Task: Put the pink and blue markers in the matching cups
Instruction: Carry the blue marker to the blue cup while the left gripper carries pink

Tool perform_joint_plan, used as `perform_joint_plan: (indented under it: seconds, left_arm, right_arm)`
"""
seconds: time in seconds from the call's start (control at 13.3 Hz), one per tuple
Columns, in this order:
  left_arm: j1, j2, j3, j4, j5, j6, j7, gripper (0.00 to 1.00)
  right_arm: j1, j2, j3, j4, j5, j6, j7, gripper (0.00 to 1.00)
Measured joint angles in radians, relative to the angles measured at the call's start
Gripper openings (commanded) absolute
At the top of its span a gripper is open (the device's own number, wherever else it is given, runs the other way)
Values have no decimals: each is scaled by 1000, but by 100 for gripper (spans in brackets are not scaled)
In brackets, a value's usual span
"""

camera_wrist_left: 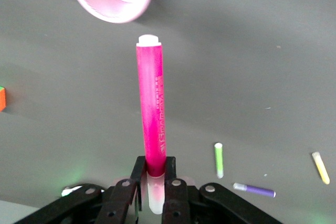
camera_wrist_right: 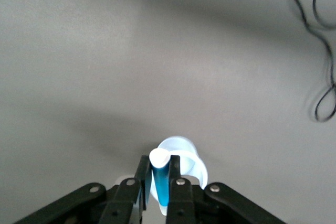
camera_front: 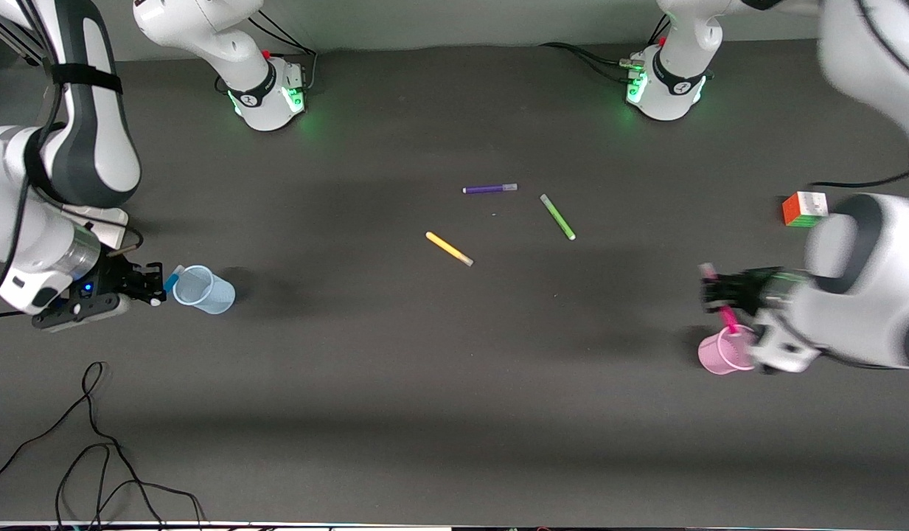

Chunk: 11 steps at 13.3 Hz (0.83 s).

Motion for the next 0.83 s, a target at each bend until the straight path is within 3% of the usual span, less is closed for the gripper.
perform_joint_plan:
  seconds: [0.38, 0.68, 0.75, 0.83]
  left_arm:
    - [73, 140, 0, 1, -5, 29, 204, 0]
    - [83, 195, -1, 7, -5, 70, 223, 0]
    - [83, 197, -1, 9, -5, 82, 223, 0]
    - [83, 198, -1, 10, -5, 92, 224, 0]
  right_arm:
    - [3, -29, -44, -187, 10, 245, -119, 0]
    - [38, -19, -40, -224, 67, 299, -120, 0]
    - [49, -17, -40, -224, 84, 306, -120, 72]
    - [53, -15, -40, -224, 93, 308, -120, 100]
